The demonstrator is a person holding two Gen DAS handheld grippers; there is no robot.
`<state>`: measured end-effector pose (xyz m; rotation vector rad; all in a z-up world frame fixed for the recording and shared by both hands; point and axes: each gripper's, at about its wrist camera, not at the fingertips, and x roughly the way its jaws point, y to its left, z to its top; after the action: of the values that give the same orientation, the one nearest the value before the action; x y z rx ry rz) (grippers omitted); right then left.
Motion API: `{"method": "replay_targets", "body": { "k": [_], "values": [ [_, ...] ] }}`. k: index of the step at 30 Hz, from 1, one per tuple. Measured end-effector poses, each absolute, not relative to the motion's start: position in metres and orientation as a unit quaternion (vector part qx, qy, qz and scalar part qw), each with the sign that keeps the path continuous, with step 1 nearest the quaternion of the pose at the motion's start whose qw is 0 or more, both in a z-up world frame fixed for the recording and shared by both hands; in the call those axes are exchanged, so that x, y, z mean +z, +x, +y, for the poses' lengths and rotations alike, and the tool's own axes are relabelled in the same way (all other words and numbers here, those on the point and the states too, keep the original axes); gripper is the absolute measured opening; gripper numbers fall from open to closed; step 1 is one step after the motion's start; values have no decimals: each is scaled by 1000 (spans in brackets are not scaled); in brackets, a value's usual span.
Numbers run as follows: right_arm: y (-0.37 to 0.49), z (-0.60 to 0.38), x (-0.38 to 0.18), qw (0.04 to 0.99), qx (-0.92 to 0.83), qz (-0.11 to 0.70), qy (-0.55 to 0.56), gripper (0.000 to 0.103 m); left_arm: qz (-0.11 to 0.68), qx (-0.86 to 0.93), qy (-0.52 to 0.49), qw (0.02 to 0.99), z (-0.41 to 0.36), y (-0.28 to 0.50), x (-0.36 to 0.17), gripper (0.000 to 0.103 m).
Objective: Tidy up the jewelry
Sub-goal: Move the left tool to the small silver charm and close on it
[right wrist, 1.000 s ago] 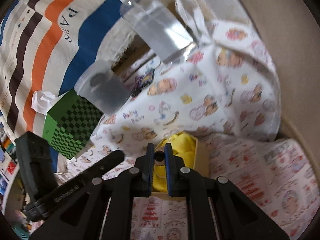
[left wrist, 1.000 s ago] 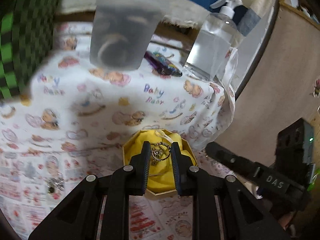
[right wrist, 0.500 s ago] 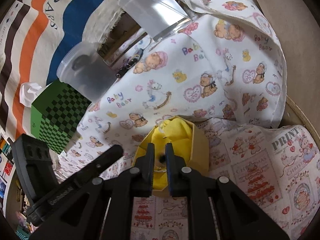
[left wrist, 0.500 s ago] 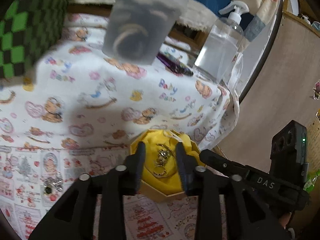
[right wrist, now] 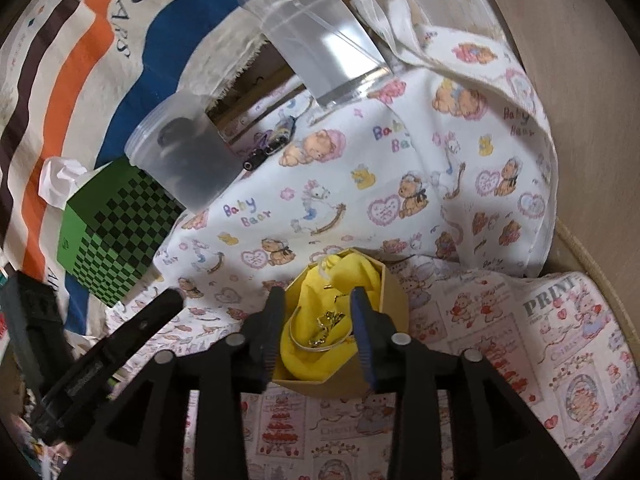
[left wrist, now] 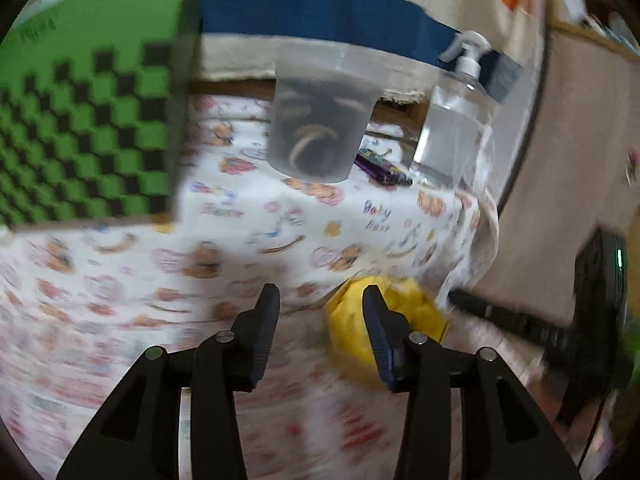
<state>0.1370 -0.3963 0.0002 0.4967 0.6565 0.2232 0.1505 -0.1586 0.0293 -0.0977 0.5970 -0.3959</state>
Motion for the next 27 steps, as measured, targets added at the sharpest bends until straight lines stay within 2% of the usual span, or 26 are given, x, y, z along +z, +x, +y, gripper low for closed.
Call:
{"method": "replay_targets", "body": {
  "k": [2, 5, 8, 12, 16, 25, 26, 27],
  "values": [
    [134, -392, 4, 914, 116, 312, 233, 36, 281, -167, -29, 945, -140, 139, 35, 49],
    [131, -383, 8, 917, 120, 311, 218, 39, 282, -146, -65, 946, -108, 132, 39, 54],
    [128, -374, 11, 922, 127, 306, 202, 49, 284, -123, -71, 948, -88, 129, 35, 58],
    [128, -368, 10, 925, 124, 309, 186, 52, 279, -91, -29, 956, -85, 126, 23, 79],
    [129, -364, 10, 928, 113, 311, 173, 58, 279, -91, -11, 956, -88, 123, 14, 86],
    [130, -358, 7, 932, 97, 315, 151, 69, 308, -81, -17, 948, -86, 139, -13, 89],
    [130, -358, 7, 932, 97, 315, 151, 69, 310, -78, -15, 948, -85, 141, -14, 88],
    [131, -357, 7, 932, 97, 316, 150, 70, 316, -80, -17, 945, -84, 143, -16, 80]
  ]
}}
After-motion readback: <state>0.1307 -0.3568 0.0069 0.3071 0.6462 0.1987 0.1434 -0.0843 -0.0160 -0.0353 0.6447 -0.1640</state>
